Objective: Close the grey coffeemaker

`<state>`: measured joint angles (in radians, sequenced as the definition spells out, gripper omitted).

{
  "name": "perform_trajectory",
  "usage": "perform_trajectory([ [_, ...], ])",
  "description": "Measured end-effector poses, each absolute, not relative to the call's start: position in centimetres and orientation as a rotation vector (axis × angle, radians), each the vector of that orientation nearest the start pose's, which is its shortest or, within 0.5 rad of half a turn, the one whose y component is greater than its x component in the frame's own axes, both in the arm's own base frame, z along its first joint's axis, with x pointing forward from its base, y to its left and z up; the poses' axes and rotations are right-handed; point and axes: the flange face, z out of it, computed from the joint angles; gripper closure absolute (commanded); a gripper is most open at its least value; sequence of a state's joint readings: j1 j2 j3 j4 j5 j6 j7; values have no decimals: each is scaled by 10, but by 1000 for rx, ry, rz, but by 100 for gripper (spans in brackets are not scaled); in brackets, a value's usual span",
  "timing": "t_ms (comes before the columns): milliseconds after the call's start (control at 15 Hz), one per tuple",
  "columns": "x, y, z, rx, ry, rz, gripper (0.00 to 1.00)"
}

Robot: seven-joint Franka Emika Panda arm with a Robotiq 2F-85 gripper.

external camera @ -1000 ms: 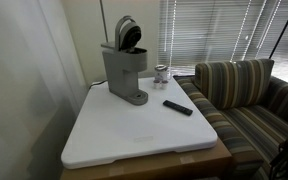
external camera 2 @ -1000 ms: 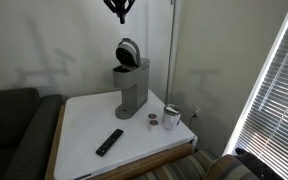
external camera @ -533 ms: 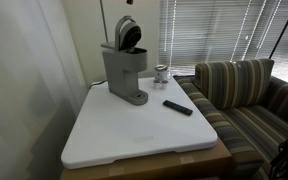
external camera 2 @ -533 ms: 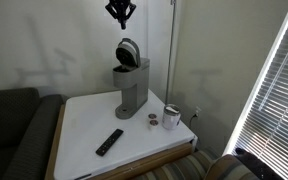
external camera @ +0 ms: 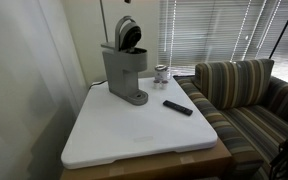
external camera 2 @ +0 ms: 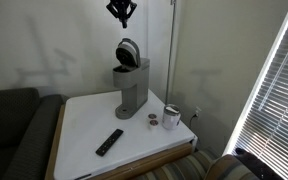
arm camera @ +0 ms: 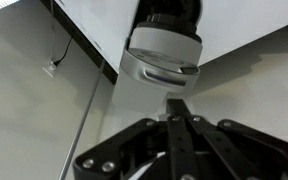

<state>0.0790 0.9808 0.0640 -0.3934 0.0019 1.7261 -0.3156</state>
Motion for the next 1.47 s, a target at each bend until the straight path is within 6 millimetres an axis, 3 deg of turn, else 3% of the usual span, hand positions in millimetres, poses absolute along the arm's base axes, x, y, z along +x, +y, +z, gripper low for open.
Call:
perform_trajectory([
  [600, 786, 81, 527, -3001, -640, -577, 100],
  [1133, 809, 66, 485, -2969, -608, -684, 100],
  [1467, 808, 66, 485, -2938, -615, -670, 100],
])
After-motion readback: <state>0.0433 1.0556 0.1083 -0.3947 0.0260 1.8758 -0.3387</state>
